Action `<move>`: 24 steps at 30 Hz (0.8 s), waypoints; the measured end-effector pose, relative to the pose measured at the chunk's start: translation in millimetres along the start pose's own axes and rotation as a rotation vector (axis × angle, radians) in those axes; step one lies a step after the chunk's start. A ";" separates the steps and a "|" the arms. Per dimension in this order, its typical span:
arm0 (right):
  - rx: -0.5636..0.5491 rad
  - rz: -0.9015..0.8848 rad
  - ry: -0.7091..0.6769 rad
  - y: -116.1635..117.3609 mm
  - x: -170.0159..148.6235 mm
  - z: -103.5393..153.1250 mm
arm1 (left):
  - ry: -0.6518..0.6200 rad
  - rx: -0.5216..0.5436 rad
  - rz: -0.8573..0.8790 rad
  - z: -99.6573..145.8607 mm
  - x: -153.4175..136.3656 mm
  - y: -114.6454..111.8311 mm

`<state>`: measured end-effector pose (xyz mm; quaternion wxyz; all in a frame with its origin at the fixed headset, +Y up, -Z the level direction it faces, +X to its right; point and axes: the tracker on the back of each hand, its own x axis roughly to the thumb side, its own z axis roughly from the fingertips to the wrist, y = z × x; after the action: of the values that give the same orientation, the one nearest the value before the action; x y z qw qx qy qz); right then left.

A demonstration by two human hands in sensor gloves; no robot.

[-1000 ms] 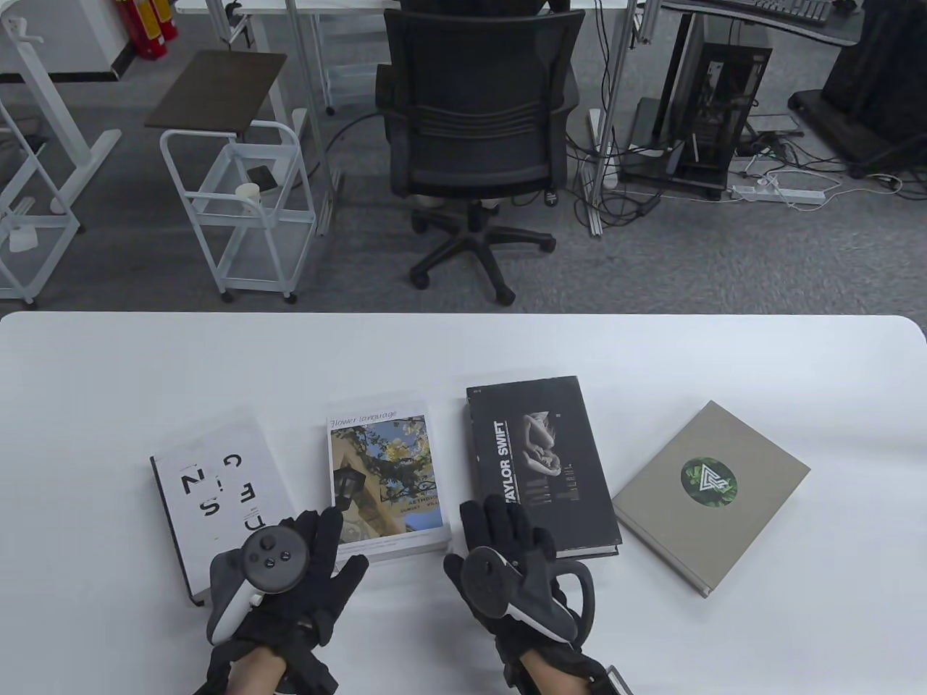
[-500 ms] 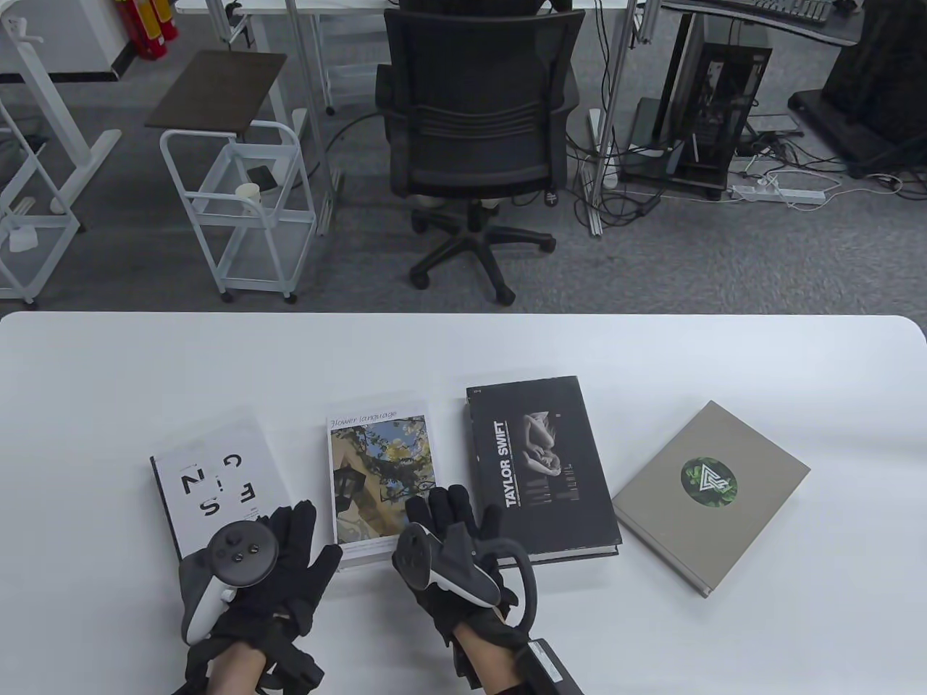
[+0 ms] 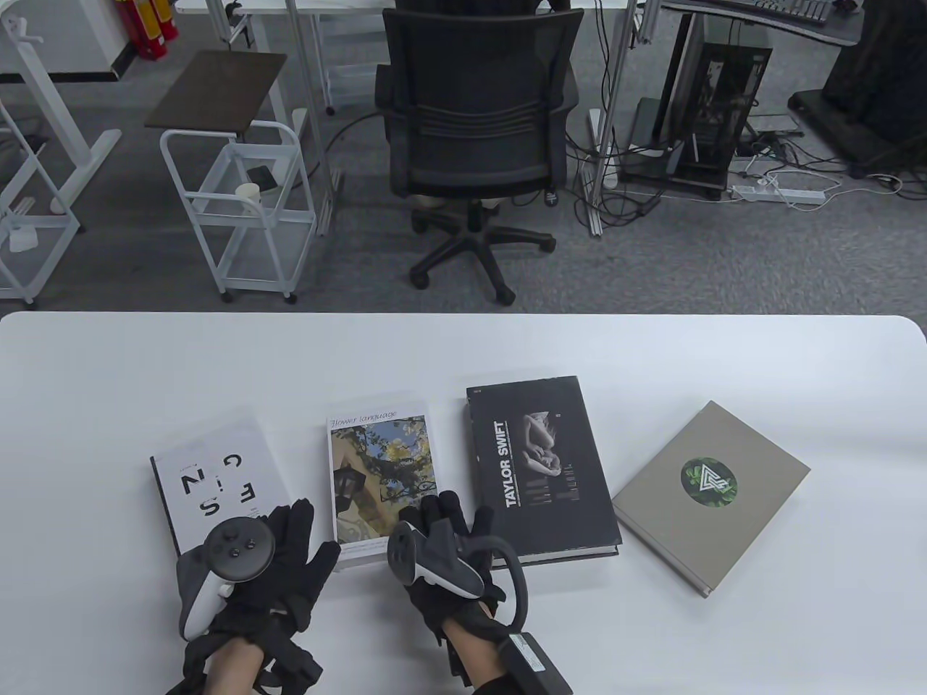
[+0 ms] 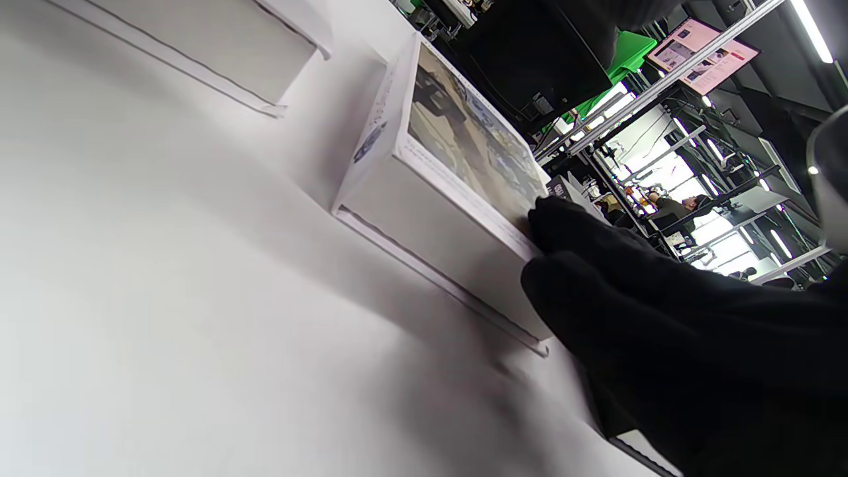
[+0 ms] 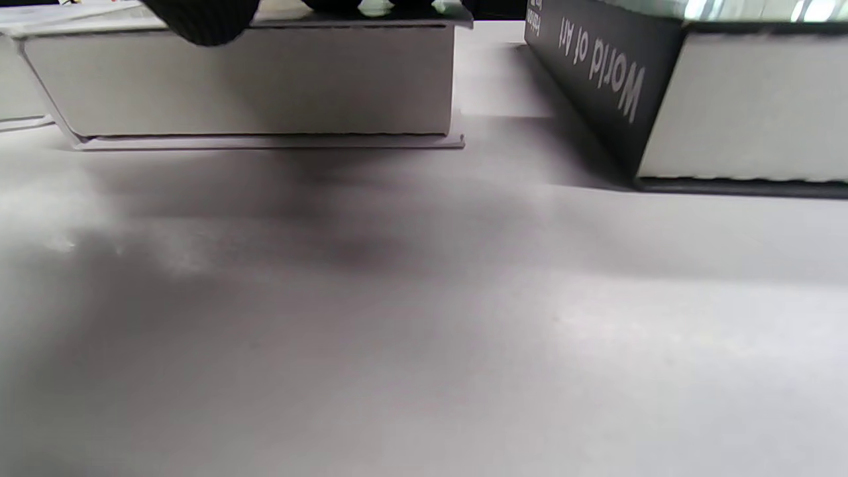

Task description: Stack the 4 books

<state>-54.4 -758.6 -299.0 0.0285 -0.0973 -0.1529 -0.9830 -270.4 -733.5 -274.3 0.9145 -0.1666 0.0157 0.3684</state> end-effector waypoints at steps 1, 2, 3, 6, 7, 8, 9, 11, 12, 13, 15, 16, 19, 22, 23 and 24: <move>-0.003 0.003 -0.002 -0.1 0.1 0.5 | -0.002 -0.005 0.003 0.0 0.0 -0.3; -0.006 0.003 -0.006 0.3 0.1 1.5 | -0.006 -0.012 0.012 0.4 0.4 -0.5; -0.008 0.004 -0.012 0.6 0.0 2.5 | -0.009 -0.015 0.019 0.5 0.5 -0.6; -0.029 0.046 -0.034 1.4 0.6 7.2 | -0.019 -0.018 0.029 0.7 0.8 -0.6; -0.035 0.058 -0.039 1.3 0.6 8.3 | -0.021 -0.018 0.027 0.8 1.0 -0.7; -0.045 0.064 -0.048 0.9 0.7 10.1 | -0.022 -0.017 0.025 0.5 0.8 -0.9; -0.050 0.061 -0.052 0.7 0.8 11.3 | -0.022 -0.017 0.024 0.5 0.9 -1.1; -0.064 0.045 -0.067 -0.2 0.9 14.5 | -0.020 -0.021 0.018 -0.1 0.7 -2.2; -0.072 0.039 -0.074 -0.9 0.9 16.2 | -0.018 -0.023 0.015 -0.2 0.7 -2.8; -0.076 0.038 -0.081 -1.3 1.0 17.8 | -0.016 -0.024 0.014 -0.4 0.5 -3.1; -0.081 0.047 -0.092 -1.8 1.1 21.1 | -0.015 -0.024 0.012 -0.4 0.5 -3.2; -0.082 0.050 -0.096 -1.8 1.1 22.4 | -0.016 -0.023 0.014 -0.1 0.7 -3.2; -0.085 0.056 -0.110 -0.5 0.7 27.7 | -0.016 -0.022 0.015 0.0 0.6 -3.2; -0.091 0.065 -0.119 1.3 0.5 32.0 | -0.011 -0.019 0.002 -0.1 0.8 -3.9; -0.094 0.070 -0.123 1.6 0.5 33.6 | -0.008 -0.016 -0.008 -0.1 1.1 -4.3; -0.096 0.074 -0.125 1.8 0.6 34.7 | -0.007 -0.014 -0.015 -0.1 1.2 -4.6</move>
<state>-48.5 -749.6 -265.9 0.0504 -0.1653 -0.1035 -0.9795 -266.4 -735.8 -273.2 0.9160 -0.1717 0.0086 0.3624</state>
